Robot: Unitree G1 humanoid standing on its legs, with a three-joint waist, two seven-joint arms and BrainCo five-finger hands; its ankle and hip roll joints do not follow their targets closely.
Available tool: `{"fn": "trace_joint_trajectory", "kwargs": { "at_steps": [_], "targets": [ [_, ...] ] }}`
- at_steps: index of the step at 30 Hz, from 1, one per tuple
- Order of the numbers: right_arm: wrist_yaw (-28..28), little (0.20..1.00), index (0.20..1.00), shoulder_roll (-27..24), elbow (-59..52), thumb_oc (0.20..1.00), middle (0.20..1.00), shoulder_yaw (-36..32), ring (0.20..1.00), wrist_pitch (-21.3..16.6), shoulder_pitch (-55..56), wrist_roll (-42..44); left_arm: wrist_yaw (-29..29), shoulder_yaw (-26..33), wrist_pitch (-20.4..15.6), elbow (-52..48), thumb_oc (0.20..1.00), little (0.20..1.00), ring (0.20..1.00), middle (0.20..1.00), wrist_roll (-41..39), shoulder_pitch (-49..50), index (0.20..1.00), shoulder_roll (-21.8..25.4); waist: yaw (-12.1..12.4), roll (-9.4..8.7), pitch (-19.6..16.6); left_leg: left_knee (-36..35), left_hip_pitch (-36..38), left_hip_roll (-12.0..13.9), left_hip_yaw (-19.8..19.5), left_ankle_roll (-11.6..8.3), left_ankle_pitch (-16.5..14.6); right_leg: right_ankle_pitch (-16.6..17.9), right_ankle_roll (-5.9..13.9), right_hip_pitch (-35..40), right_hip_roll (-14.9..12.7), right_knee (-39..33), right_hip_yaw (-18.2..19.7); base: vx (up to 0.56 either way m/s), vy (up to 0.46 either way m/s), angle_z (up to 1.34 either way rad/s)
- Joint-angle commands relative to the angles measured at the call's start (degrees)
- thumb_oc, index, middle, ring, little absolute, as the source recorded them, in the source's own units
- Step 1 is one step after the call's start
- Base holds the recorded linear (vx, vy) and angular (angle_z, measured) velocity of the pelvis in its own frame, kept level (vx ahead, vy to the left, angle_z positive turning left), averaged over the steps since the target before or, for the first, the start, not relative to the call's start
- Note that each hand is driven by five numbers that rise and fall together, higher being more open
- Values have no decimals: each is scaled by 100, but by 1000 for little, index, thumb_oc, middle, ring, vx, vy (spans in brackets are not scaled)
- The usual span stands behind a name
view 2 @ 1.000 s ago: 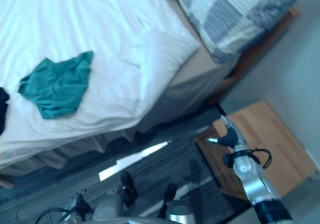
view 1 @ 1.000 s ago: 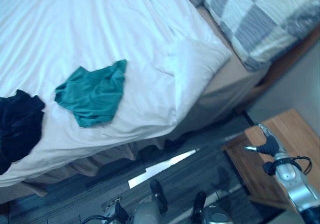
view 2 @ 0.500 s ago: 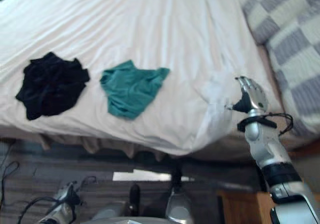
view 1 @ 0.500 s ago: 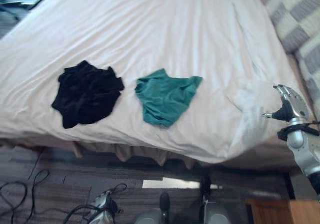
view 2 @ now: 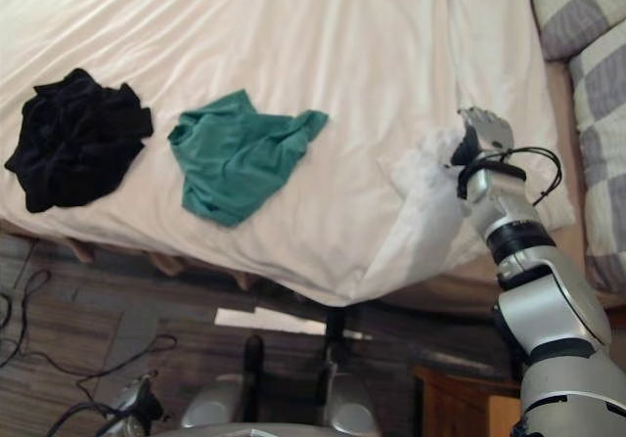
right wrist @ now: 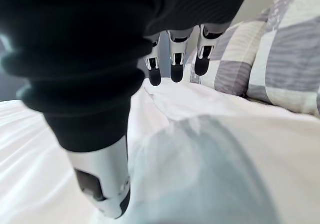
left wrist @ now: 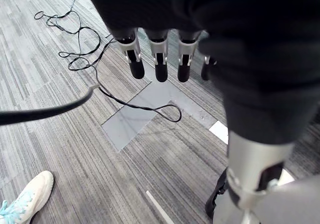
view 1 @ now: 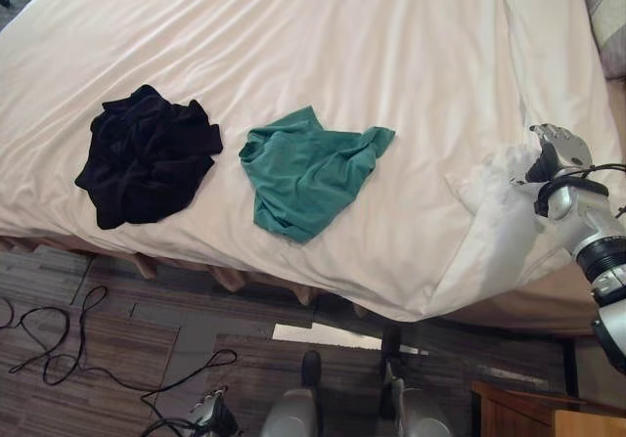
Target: Tidy up the quilt and then pick up the clothes from the bed and put them into the laundry hamper.
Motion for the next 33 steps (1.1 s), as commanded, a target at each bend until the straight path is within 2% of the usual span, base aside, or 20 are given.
{"fn": "trace_joint_trajectory", "kwargs": {
  "at_steps": [1,3,4,5,8,11,12,13,14,15,16,21,22,26,27,32,33],
  "targets": [
    [381,1000,1000,-352,-357,1000,1000,17,1000,-351,-253,898,59,-390,-18,171,1000,1000,1000,1000,-292,-253,1000,128,23,254,303,-576,2,625,381,-360,310,-1238,624,-16,-226,641,-29,-70,-33,-13],
    [622,1000,1000,-557,-164,1000,1000,279,1000,-454,-211,871,-35,-436,-57,141,1000,1000,1000,1000,-305,-340,1000,195,29,266,410,-591,-105,634,404,-391,369,-1197,634,-152,-228,651,-28,-96,-34,-16],
    [761,878,878,-608,-38,878,878,361,878,-489,-153,954,-72,-487,-60,152,1000,1000,1000,1000,-292,-417,1000,202,19,282,463,-593,-175,652,442,-419,400,-1177,636,-210,-226,639,-32,-78,-20,-9],
    [833,200,200,-621,33,200,200,399,200,-504,-145,976,-74,-516,-62,169,1000,1000,1000,1000,-298,-468,1000,197,14,293,494,-593,-193,658,465,-427,408,-1168,636,-224,-222,633,-29,-55,-15,-12],
    [826,200,200,-629,195,200,200,304,200,-523,-23,1103,-89,-585,-90,114,1000,1000,1000,1000,-323,-575,1000,148,-32,322,528,-593,-191,655,509,-432,416,-1160,630,-218,-222,602,-10,-26,7,-10],
    [633,200,200,-649,43,200,200,-154,200,-501,445,1280,-68,-537,-87,74,1000,1000,1000,1000,-421,-592,1000,62,-104,341,492,-593,-153,639,543,-426,394,-1152,635,-155,-241,558,-8,-12,12,-3],
    [521,200,200,-692,-244,200,200,-623,200,-494,1049,1347,-80,-454,-63,59,1000,1000,1000,1000,-428,-577,1000,14,-194,348,438,-593,-94,625,556,-413,359,-1161,635,-74,-260,537,-9,0,0,0],
    [522,200,200,-696,-265,200,200,-651,200,-488,1083,1342,-80,-467,-62,58,1000,1000,1000,1000,-428,-574,1000,20,-182,346,437,-593,-89,624,555,-412,358,-1162,636,-67,-261,534,-11,42,42,3],
    [365,200,200,-748,-715,200,200,-1329,200,-461,1847,1409,-127,-331,-19,71,1000,1000,1000,1000,-380,-543,1000,-14,-305,325,327,-593,20,605,572,-392,284,-1169,642,51,-290,508,-11,39,22,2],
    [368,758,758,-750,-749,758,758,-1374,758,-450,1901,1401,-128,-352,-18,68,1000,1000,1000,1000,-380,-540,1000,-5,-288,321,324,-593,27,604,569,-392,283,-1170,644,60,-291,505,-14,62,33,-2],
    [256,1000,1000,-774,-966,1000,1000,-1749,1000,-444,2284,1429,-144,-262,-3,73,1000,1000,1000,1000,-364,-514,1000,2,-329,308,265,-593,84,593,582,-383,244,-1172,649,121,-302,493,-15,51,19,-6],
    [-364,1000,1000,-333,-1879,1000,1000,-3777,1000,-460,4341,1695,-228,158,60,112,1000,1000,1000,1000,-220,-311,1000,-16,-596,206,-45,-593,418,581,667,-332,34,-1184,701,440,-334,424,-8,86,32,0],
    [-475,1000,1000,-92,-2156,1000,1000,-4207,1000,-461,4757,1828,-241,205,84,119,1000,1000,1000,1000,-210,-253,1000,-35,-635,184,-97,-593,498,590,691,-318,-11,-1203,711,489,-331,426,14,91,42,-8],
    [-1004,1000,1000,850,-3076,1000,1000,-5244,1000,-649,5587,2435,-216,422,148,104,1000,1000,1000,1000,-292,-126,1000,-125,-817,149,-224,-593,698,605,767,-260,-140,-1279,739,526,-330,560,121,81,33,-28],
    [-1342,1000,1000,1055,-3545,1000,1000,-5592,1000,-725,5644,2482,-223,474,165,86,1000,1000,1000,1000,-301,-68,1000,-157,-868,169,-253,-593,755,601,783,-247,-169,-1307,739,517,-335,628,166,64,24,-11],
    [-1852,1000,1000,1015,-4016,1000,1000,-5527,1000,-715,5116,2329,-157,301,183,-8,1000,1000,1000,1000,-300,-91,1000,-172,-791,224,-209,-593,752,590,784,-242,-186,-1332,728,449,-337,679,238,7,10,-28],
    [-1904,200,200,848,-3975,200,200,-5362,200,-669,4846,2233,-136,255,181,-57,1000,1000,1000,1000,-331,-133,1000,-171,-756,245,-165,-593,728,588,785,-243,-170,-1333,721,404,-329,696,266,-70,-27,-7]
  ]
}}
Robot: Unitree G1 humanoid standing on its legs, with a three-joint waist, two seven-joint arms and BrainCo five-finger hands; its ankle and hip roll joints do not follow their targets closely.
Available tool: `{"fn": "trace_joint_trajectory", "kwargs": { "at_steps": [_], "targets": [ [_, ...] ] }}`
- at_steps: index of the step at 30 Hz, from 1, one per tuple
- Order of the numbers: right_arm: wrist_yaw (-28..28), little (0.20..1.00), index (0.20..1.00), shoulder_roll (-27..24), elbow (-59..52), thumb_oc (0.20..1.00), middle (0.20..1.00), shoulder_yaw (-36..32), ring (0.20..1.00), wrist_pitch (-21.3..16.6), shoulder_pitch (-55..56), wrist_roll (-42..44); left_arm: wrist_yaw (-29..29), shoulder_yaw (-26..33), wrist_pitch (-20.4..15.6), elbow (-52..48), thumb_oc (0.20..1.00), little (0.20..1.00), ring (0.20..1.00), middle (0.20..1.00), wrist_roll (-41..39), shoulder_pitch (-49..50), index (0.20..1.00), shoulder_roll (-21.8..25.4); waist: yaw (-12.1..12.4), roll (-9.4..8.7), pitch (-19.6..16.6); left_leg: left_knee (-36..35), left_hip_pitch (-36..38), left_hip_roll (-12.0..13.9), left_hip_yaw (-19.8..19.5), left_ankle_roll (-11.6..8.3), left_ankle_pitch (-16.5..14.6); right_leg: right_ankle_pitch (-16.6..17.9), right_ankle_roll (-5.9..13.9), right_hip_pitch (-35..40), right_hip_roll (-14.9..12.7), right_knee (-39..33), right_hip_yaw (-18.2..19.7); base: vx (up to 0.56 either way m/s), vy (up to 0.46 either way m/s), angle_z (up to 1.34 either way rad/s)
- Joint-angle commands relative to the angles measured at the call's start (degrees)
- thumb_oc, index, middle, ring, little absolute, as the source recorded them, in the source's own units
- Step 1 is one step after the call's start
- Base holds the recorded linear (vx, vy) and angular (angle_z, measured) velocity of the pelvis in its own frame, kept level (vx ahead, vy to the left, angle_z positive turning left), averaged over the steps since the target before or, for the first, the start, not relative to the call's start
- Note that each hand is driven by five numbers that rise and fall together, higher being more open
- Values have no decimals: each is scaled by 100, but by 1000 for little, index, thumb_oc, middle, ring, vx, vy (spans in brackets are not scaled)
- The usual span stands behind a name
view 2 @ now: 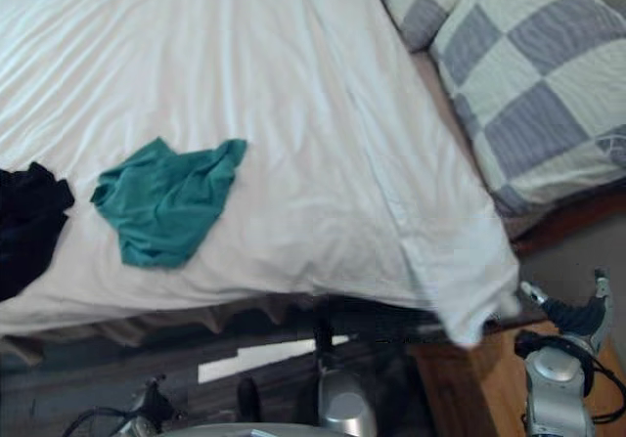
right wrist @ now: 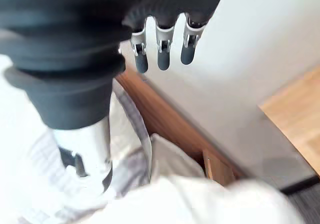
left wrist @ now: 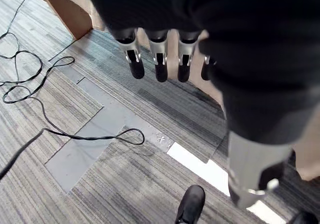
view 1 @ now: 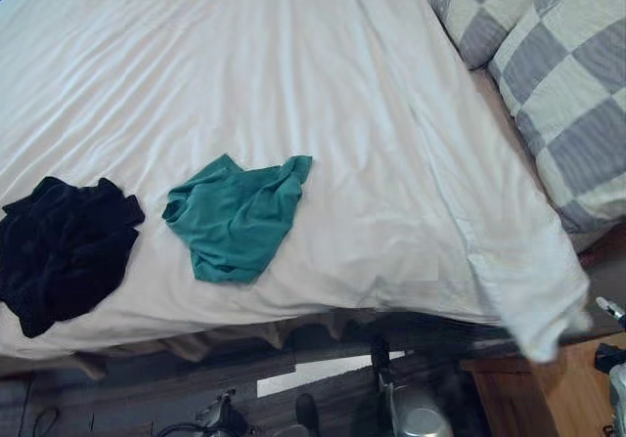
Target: Tidy up the quilt and then pick up the clothes from the bed and put them into the laundry hamper.
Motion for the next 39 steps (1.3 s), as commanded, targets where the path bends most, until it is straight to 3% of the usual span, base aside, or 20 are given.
{"fn": "trace_joint_trajectory", "kwargs": {
  "at_steps": [1,5,7,10,14,16,19,20,24,27,28,29,30,32,33,34,35,37,38,39],
  "targets": [
    [-369,200,200,-1121,-10,200,200,330,200,-187,-1553,-251,154,-376,31,97,1000,1000,1000,1000,-203,-413,1000,193,408,111,355,5,-157,325,91,-329,-56,-1038,707,37,-413,656,178,-96,-31,-18],
    [-388,200,200,-1775,949,200,200,1250,200,-124,-2840,-162,199,-626,-21,-14,1000,1000,1000,1000,-320,-632,1000,258,556,240,599,9,-376,265,35,-344,70,-1040,678,-151,-433,715,228,-68,-34,-3],
    [-361,200,200,-2022,2260,200,200,1770,200,-113,-3735,345,281,-944,-62,-119,1000,1000,1000,1000,-450,-794,1000,318,698,405,799,78,-583,207,11,-366,162,-1047,666,-318,-472,833,220,-71,1,20],
    [-330,200,200,-1941,2996,200,200,1859,200,-152,-3921,694,341,-988,-36,-95,1000,1000,1000,1000,-523,-867,1000,291,691,507,922,214,-754,200,2,-375,150,-1093,657,-454,-484,955,194,-45,-7,29],
    [-86,200,200,-1142,4017,200,200,1744,200,-94,-3292,1143,439,-851,92,133,1000,1000,1000,1000,-566,-919,1000,199,657,525,1071,537,-884,229,-53,-334,35,-1226,612,-531,-434,1233,160,-13,-6,14],
    [-87,200,200,-1130,4005,200,200,1733,200,-94,-3271,1141,441,-857,90,136,1000,1000,1000,1000,-566,-913,1000,207,661,517,1066,548,-885,228,-56,-333,28,-1233,612,-530,-436,1240,158,0,0,0],
    [303,200,200,220,4371,200,200,1621,200,-11,-1872,1184,442,-640,248,387,1000,1000,1000,1000,-337,-791,1000,86,476,374,900,510,-607,203,-31,-266,-173,-1234,655,-242,-473,1135,76,71,65,13],
    [303,200,200,220,4371,200,200,1621,200,-11,-1872,1184,442,-640,248,387,1000,1000,1000,1000,-337,-791,1000,86,476,374,900,510,-607,203,-31,-266,-173,-1234,655,-242,-473,1135,76,80,89,23],
    [836,200,200,1141,4763,200,200,1709,200,-8,-751,1352,401,-518,290,447,1000,1000,1000,1000,-175,-545,1000,24,272,181,554,111,-190,102,50,-195,-146,-991,761,9,-516,862,109,71,128,-4],
    [1143,200,200,1507,5281,200,200,1921,200,124,-348,1158,360,-470,314,516,1000,1000,1000,1000,-106,-527,1000,34,153,40,418,5,-85,58,86,-184,-153,-639,929,-49,-564,1060,198,3,136,-15],
    [1210,796,796,1569,5411,796,796,2028,796,168,-323,1099,368,-476,310,539,1000,1000,1000,1000,-141,-583,1000,36,139,-10,425,5,-74,52,118,-176,-152,-555,976,-95,-573,1179,220,-133,148,-26],
    [1332,1000,1000,1652,5576,1000,1000,2231,1000,219,-354,975,353,-493,293,541,1000,1000,1000,1000,-228,-708,1000,81,154,-17,443,5,-57,103,121,-131,-112,-656,952,-180,-493,1535,183,-196,176,-34],
    [1429,1000,1000,1689,5660,1000,1000,2456,1000,175,-409,787,339,-486,278,511,1000,1000,1000,1000,-298,-763,1000,144,206,51,453,5,-58,137,157,-71,-49,-1086,811,-158,-244,2192,123,-170,125,-24],
    [1462,1000,1000,1659,5641,1000,1000,2540,1000,152,-454,731,350,-440,279,496,1000,1000,1000,1000,-374,-743,1000,197,263,87,421,5,-83,139,209,-35,-26,-1203,762,-192,-86,2549,99,-66,75,-19],
    [1568,1000,1000,1663,5584,1000,1000,2744,1000,152,-621,524,335,-338,231,493,1000,1000,1000,1000,-464,-664,1000,217,456,2,307,5,-68,-16,267,-31,-52,-1622,572,437,-58,1894,-323,-8,33,-20],
    [1568,1000,1000,1664,5585,1000,1000,2744,1000,152,-623,523,334,-337,231,492,1000,1000,1000,1000,-464,-664,1000,219,454,5,304,5,-77,-9,265,-33,-42,-1601,567,441,-49,1868,-328,38,-38,-55],
    [1570,1000,1000,1545,5525,1000,1000,2853,1000,150,-759,395,307,-211,189,449,1000,1000,1000,1000,-464,-548,1000,218,609,-29,221,458,-262,-198,188,-3,-138,-1672,476,801,-84,1026,-320,-37,-6,-48],
    [1582,1000,1000,1427,5473,1000,1000,2919,1000,155,-872,352,316,-152,152,411,1000,1000,1000,1000,-548,-535,1000,188,676,-24,268,982,-569,-265,173,-49,-232,-1637,446,855,-156,823,-282,-94,32,-15],
    [1581,1000,1000,1259,5449,1000,1000,2994,1000,157,-1093,313,363,-87,74,374,1000,1000,1000,1000,-773,-632,1000,164,748,-8,359,1513,-970,-326,179,-216,-255,-1607,404,879,-275,684,-299,-242,181,57],
    [1539,1000,1000,1068,5431,1000,1000,2966,1000,168,-1319,270,408,-29,29,397,1000,1000,1000,1000,-929,-683,1000,137,795,7,431,2054,-1370,-191,90,-553,-25,-1614,358,930,-428,538,-361,-273,298,73]
  ]
}}
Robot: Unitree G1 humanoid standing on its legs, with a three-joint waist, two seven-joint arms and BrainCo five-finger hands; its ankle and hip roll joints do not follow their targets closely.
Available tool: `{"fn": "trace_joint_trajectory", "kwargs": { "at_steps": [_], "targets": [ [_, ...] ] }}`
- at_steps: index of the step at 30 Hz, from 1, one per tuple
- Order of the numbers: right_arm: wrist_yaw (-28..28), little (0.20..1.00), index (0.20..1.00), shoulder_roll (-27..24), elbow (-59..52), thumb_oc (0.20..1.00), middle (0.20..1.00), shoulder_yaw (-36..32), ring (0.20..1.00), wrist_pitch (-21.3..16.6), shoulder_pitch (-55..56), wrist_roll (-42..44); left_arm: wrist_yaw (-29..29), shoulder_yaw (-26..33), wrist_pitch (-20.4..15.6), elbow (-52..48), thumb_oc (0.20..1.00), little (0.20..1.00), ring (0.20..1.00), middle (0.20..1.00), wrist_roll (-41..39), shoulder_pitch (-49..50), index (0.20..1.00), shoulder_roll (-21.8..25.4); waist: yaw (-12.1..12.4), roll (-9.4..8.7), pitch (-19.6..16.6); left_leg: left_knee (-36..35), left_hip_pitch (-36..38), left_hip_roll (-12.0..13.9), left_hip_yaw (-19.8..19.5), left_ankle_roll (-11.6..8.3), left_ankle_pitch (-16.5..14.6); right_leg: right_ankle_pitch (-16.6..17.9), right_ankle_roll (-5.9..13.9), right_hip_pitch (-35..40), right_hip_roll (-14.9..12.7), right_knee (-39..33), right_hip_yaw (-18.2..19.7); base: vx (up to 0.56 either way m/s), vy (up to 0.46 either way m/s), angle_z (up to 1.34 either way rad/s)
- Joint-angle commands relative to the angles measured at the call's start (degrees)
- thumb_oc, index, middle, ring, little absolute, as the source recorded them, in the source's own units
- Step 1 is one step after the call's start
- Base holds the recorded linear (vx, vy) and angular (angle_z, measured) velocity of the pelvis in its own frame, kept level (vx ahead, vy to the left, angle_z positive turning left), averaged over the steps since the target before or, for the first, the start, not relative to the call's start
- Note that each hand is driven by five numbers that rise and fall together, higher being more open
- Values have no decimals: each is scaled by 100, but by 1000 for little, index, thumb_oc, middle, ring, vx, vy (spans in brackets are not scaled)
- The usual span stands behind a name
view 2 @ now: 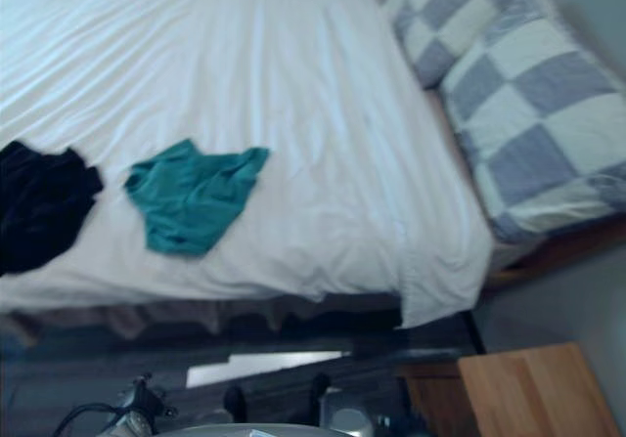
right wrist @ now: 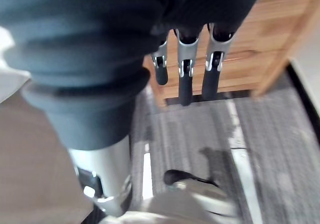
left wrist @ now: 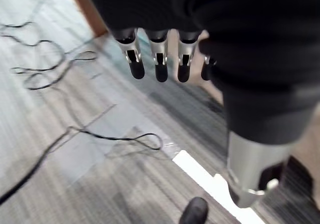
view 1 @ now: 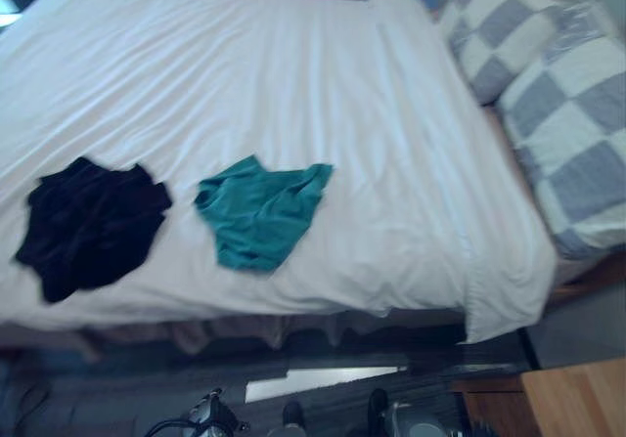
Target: Tidy up the quilt and then pick up the clothes from the bed and put them into the laundry hamper.
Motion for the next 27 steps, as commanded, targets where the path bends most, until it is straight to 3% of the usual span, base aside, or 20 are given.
{"fn": "trace_joint_trajectory", "kwargs": {
  "at_steps": [1,2,3,4,6,7,8,10,11,13,14,15,16,18,20,21,22,24,25,27],
  "targets": [
    [-47,1000,1000,-480,32,1000,1000,-183,1000,82,-306,-141,145,-65,-155,-27,1000,1000,1000,1000,-449,-189,1000,7,0,55,404,1313,-933,115,46,-554,-121,-375,463,41,-596,-131,143,-172,245,81],
    [-47,1000,1000,-482,31,1000,1000,-182,1000,82,-303,-141,146,-66,-155,-28,1000,1000,1000,1000,-449,-186,1000,5,-2,63,417,1327,-921,124,41,-561,-137,-380,461,63,-587,-133,139,-26,233,53],
    [-20,1000,1000,-479,29,1000,1000,-245,1000,94,-282,-95,160,-9,-146,32,1000,1000,1000,1000,-451,-134,1000,-1,-5,64,349,1124,-753,378,105,-514,-221,-330,528,82,-712,-164,107,29,413,58],
    [59,1000,1000,-449,51,1000,1000,-319,1000,98,-222,-44,215,80,-163,135,1000,1000,1000,1000,-479,-58,1000,6,-47,38,171,674,-461,920,113,-519,-83,-242,657,83,-1003,-162,58,34,596,39],
    [114,1000,1000,-414,106,1000,1000,-373,1000,113,-111,-23,271,135,-181,181,1000,1000,1000,1000,-551,-34,1000,-7,-87,35,55,197,-306,1494,8,-624,350,-226,792,92,-1259,-84,37,37,527,13],
    [115,1000,1000,-415,105,1000,1000,-371,1000,112,-105,-23,273,133,-182,182,1000,1000,1000,1000,-552,-29,1000,-8,-99,41,62,154,-274,1498,-1,-634,372,-240,789,115,-1251,-79,19,50,403,9],
    [158,1000,1000,-418,171,1000,1000,-446,1000,108,0,-22,282,124,-175,208,1000,1000,1000,1000,-546,-11,1000,-20,-136,53,-9,-60,-233,1741,36,-691,582,-238,882,165,-1385,-58,-37,129,644,38],
    [272,1000,1000,-417,299,1000,1000,-537,1000,135,116,-56,216,65,-146,294,1000,1000,1000,1000,-431,11,1000,-71,-134,114,-201,-413,-95,1784,162,-817,542,-170,1069,258,-1570,-34,-175,132,714,73],
    [280,1000,1000,-415,411,1000,1000,-672,1000,186,167,-158,197,-66,-129,255,1000,1000,1000,1000,-322,-96,1000,-70,-141,-50,-204,-274,-116,1435,165,-848,274,840,1162,216,-2048,146,-157,43,489,82],
    [333,1000,1000,-394,440,1000,1000,-589,1000,226,123,-246,103,-158,-115,177,1000,1000,1000,1000,-229,-95,1000,-12,-76,-100,-118,-86,-97,1160,395,-665,20,1135,984,-67,-2384,555,-551,18,680,23],
    [409,1000,1000,-308,327,1000,1000,-346,1000,151,84,-317,4,-233,-142,61,1000,1000,1000,1000,-232,-101,1000,50,-75,-25,19,-86,-3,1000,490,-471,-67,637,737,-384,-2058,1234,-805,13,680,-61],
    [448,1000,1000,-253,200,1000,1000,-215,1000,125,59,-311,-87,-257,-132,36,1000,1000,1000,1000,-218,-109,1000,83,-133,4,117,-196,96,921,515,-413,-50,264,655,-594,-1595,1431,-625,66,724,-46],
    [433,1000,1000,-179,-36,1000,1000,2,1000,67,16,-213,-218,-312,-66,87,1000,1000,1000,1000,-71,-90,1000,161,-238,-13,221,-339,198,713,532,-321,6,-143,545,-770,-663,1280,-474,74,444,-65],
    [518,1000,1000,-123,-537,1000,1000,324,1000,-95,-36,-60,-295,-305,-38,176,1000,1000,1000,1000,62,-117,1000,226,-334,-62,286,-423,357,383,633,-266,-98,-268,399,-865,34,719,-679,103,347,-3],
    [547,1000,1000,-183,-744,1000,1000,472,1000,-136,18,-150,-323,-320,-64,172,1000,1000,1000,1000,279,-143,1000,213,-413,-72,262,-23,288,150,555,-185,-457,-344,275,-653,104,252,-377,133,203,59],
    [539,1000,1000,-276,-686,1000,1000,595,1000,-102,-104,-219,-283,-303,-97,70,1000,1000,1000,1000,166,-162,1000,113,-370,-2,334,1007,-57,81,605,-262,-657,-350,124,-422,66,75,-184,141,194,39],
    [485,1000,1000,-389,-458,1000,1000,718,1000,-40,-251,-433,-217,-359,-192,-222,1000,1000,1000,1000,-117,-284,1000,-6,-183,12,565,2805,-879,137,235,-858,-92,-345,-26,-40,-29,-266,-211,84,150,20],
    [453,1000,1000,-408,-404,1000,1000,706,1000,-8,-311,-492,-189,-397,-200,-249,1000,1000,1000,1000,-149,-326,1000,-29,-208,-12,583,3028,-1098,152,89,-915,-35,-311,-8,30,-61,-400,-252,49,137,37],
    [434,1000,1000,-409,-344,1000,1000,710,1000,32,-411,-584,-140,-470,-229,-280,1000,1000,1000,1000,-161,-353,1000,-110,-245,46,554,2635,-1016,447,164,-806,-174,-247,124,95,-133,-535,-150,59,190,41],
    [452,1000,1000,-404,-371,1000,1000,732,1000,37,-466,-602,-112,-503,-244,-281,1000,1000,1000,1000,-135,-354,1000,-156,-250,52,494,2136,-821,554,209,-733,-236,-206,231,84,-211,-604,-65,99,274,-17]
  ]
}}
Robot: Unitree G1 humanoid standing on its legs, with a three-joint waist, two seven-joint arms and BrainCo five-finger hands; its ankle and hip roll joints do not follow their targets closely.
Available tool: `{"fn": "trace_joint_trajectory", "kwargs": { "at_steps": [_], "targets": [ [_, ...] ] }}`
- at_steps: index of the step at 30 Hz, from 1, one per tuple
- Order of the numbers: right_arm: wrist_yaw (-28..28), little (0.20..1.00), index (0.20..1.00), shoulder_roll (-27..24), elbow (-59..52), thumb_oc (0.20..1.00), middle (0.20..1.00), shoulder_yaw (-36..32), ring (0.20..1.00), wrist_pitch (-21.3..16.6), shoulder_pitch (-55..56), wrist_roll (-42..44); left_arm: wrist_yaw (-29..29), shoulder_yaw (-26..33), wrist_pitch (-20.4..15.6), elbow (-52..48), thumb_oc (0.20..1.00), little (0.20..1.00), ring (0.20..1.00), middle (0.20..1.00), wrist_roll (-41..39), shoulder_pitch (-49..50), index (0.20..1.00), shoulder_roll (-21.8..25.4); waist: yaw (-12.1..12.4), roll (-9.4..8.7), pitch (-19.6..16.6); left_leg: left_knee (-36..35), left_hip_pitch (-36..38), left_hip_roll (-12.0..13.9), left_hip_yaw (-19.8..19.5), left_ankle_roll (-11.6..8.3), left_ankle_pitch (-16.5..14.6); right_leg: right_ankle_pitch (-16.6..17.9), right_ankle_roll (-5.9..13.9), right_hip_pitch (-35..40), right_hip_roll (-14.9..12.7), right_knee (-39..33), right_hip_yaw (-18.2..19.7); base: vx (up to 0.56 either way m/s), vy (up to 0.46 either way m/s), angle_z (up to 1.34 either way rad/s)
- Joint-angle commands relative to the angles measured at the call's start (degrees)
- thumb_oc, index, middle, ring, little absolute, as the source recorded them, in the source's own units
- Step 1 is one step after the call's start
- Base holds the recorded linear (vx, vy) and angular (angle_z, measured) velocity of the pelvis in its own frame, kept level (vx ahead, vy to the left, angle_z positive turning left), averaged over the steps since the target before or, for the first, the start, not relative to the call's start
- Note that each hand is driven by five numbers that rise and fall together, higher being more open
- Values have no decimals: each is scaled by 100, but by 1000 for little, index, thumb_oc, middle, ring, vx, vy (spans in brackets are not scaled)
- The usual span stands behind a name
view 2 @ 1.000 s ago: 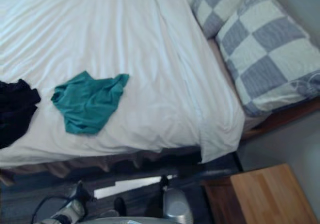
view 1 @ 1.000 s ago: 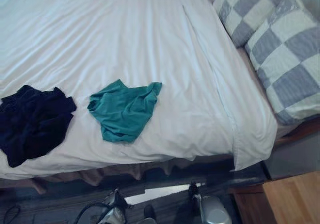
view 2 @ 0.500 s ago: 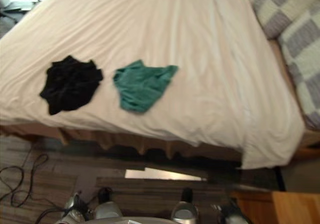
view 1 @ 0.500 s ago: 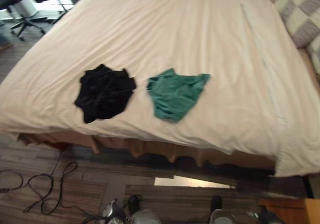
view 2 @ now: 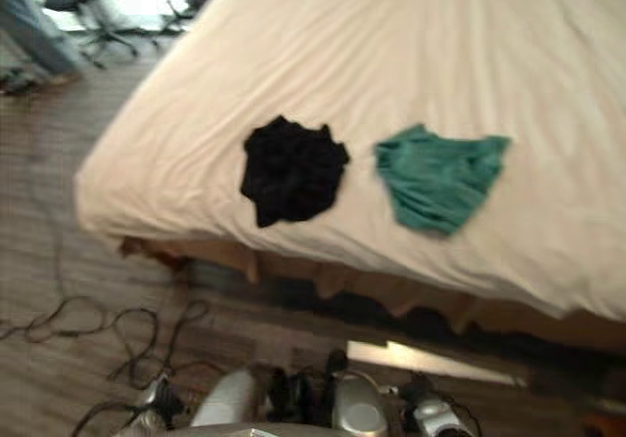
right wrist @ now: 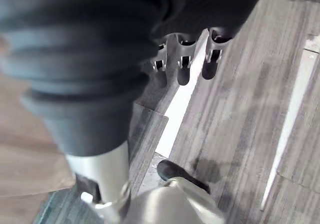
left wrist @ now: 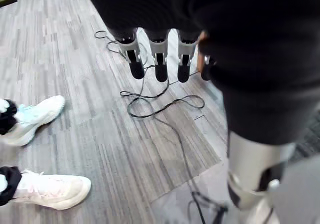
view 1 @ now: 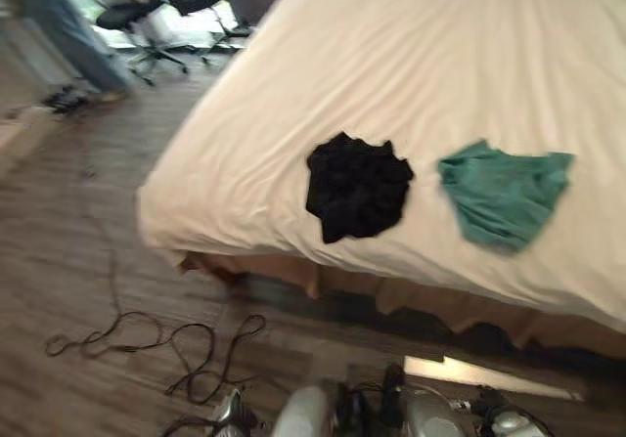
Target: Tidy up the quilt and then pick up the clothes from the bed and put them into the laundry hamper.
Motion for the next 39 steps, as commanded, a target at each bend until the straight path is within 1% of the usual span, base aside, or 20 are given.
{"fn": "trace_joint_trajectory", "kwargs": {
  "at_steps": [1,2,3,7,8,10,13,15,18,20,21,24,25,27,29,33,34,35,36,39],
  "targets": [
    [-23,1000,1000,-2,-397,1000,1000,118,1000,25,-76,-173,198,61,-195,-82,1000,1000,1000,1000,32,-545,1000,69,-215,-125,130,-1714,998,463,-170,305,60,-102,1216,704,-473,-1364,-30,154,395,-64],
    [-23,1000,1000,10,-446,1000,1000,130,1000,3,-89,-156,253,17,-211,-78,1000,1000,1000,1000,15,-552,1000,27,-213,-65,60,-2432,1237,550,-320,338,115,-82,1293,673,-480,-1367,81,187,500,-147],
    [-51,1000,1000,9,-488,1000,1000,113,1000,-29,-59,-174,289,-53,-237,-120,1000,1000,1000,1000,-3,-583,1000,-62,-225,46,-81,-3392,1511,697,-631,305,418,-56,1372,603,-523,-1363,236,137,365,-162],
    [-68,1000,1000,44,-499,1000,1000,5,1000,-53,31,-159,282,-154,-260,-93,1000,1000,1000,1000,69,-605,1000,-135,-332,169,-213,-3795,1792,819,-621,282,520,-78,1428,570,-510,-1277,272,70,241,-78],
    [-83,1000,1000,97,-490,1000,1000,-133,1000,-50,130,-126,225,-239,-247,-94,1000,1000,1000,1000,161,-687,1000,-122,-441,128,-321,-3845,1901,718,-528,269,433,45,1509,531,-582,-1231,313,77,297,6],
    [-100,1000,1000,156,-437,1000,1000,-221,1000,-22,227,-99,187,-270,-236,-111,1000,1000,1000,1000,204,-681,1000,-97,-474,37,-374,-3845,2008,573,-452,354,359,109,1589,504,-694,-1157,416,69,306,-10],
    [-134,1000,1000,234,-289,1000,1000,-318,1000,50,199,30,207,-184,-186,-63,1000,1000,1000,1000,139,-758,1000,34,-498,-110,-279,-3845,2025,448,-336,472,285,210,1697,245,-793,-890,670,-65,166,-37],
    [-187,1000,1000,249,-130,1000,1000,-405,1000,73,198,92,214,-66,-158,13,1000,1000,1000,1000,52,-762,1000,158,-428,-149,-261,-3845,1991,433,-259,534,254,54,1704,104,-701,-592,842,-83,71,-46],
    [-336,1000,1000,134,72,1000,1000,-824,1000,101,331,350,317,416,-94,312,1000,1000,1000,1000,-187,-514,1000,317,-344,-233,-290,-3845,2070,374,-212,554,230,113,1695,238,-812,-674,624,27,-7,-23],
    [-462,1000,1000,-161,170,1000,1000,-1413,1000,117,490,665,436,1179,-27,591,1000,1000,1000,1000,-676,-160,1000,484,-290,-244,-399,-3845,2139,366,-176,534,201,216,1732,413,-880,-890,487,97,-27,-1],
    [-504,1000,1000,-241,153,1000,1000,-1521,1000,118,538,683,457,1336,-38,639,1000,1000,1000,1000,-783,-31,1000,525,-276,-236,-439,-3845,2157,360,-164,531,202,242,1732,455,-893,-954,455,107,-16,4],
    [-739,1000,1000,-714,-406,1000,1000,-2173,1000,56,887,663,651,2289,-53,668,1000,1000,1000,1000,-1309,520,1000,912,-234,-214,-541,-3845,2278,358,-132,493,165,300,1774,696,-949,-1197,354,118,4,-10],
    [-977,1000,1000,-944,-1135,1000,1000,-2371,1000,-26,1229,366,882,2712,-213,343,1000,1000,1000,1000,-1535,661,1000,1219,-230,-211,-594,-3845,2296,358,-148,470,166,320,1787,768,-969,-1275,307,107,5,1],
    [-1132,1000,1000,-1250,-1959,1000,1000,-2545,1000,-155,1573,-132,1208,2827,-348,-660,1000,1000,1000,1000,-1201,839,1000,1677,-226,-206,-584,-3845,2324,359,-195,447,166,323,1811,847,-979,-1303,268,62,-2,13],
    [-1168,1000,1000,-1609,-2874,1000,1000,-2666,1000,-257,1873,-743,1489,3046,-649,-1883,1000,1000,1000,1000,-976,1021,1000,2041,-221,-198,-574,-3845,2329,366,-228,434,164,314,1835,877,-984,-1308,238,27,-3,23],
    [-1301,1000,1000,-2206,-4043,1000,1000,-2731,1000,-489,1796,-1497,1667,3308,-1130,-4143,1000,1000,1000,1000,-573,851,1000,2731,-215,-184,-551,-3845,2338,384,-267,423,133,294,1861,919,-1001,-1329,225,0,-7,15],
    [-1300,1000,1000,-2206,-4045,1000,1000,-2730,1000,-488,1795,-1498,1665,3314,-1126,-4150,1000,1000,1000,1000,-572,857,1000,2730,-216,-186,-556,-3845,2331,382,-267,424,136,296,1861,912,-1002,-1330,226,5,-16,-3],
    [-1298,1000,1000,-2415,-4537,1000,1000,-2690,1000,-585,1658,-1726,1578,3187,-1309,-4851,1000,1000,1000,1000,-323,550,1000,3014,-259,-182,-578,-3845,2368,390,-253,419,85,274,1876,949,-1003,-1355,226,32,-17,-8],
    [-1244,1000,1000,-2578,-4750,1000,1000,-2544,1000,-659,1477,-1922,1437,2898,-1351,-4972,1000,1000,1000,1000,-210,157,1000,3144,-303,-186,-602,-3845,2395,390,-218,424,69,278,1878,949,-1002,-1377,259,18,-19,-10],
    [-1151,1000,1000,-2658,-4963,1000,1000,-2351,1000,-696,1323,-2089,1267,2517,-1354,-5017,1000,1000,1000,1000,-70,-307,1000,3247,-359,-183,-621,-3845,2399,386,-163,433,86,313,1868,904,-993,-1388,303,4,-11,-12]
  ]
}}
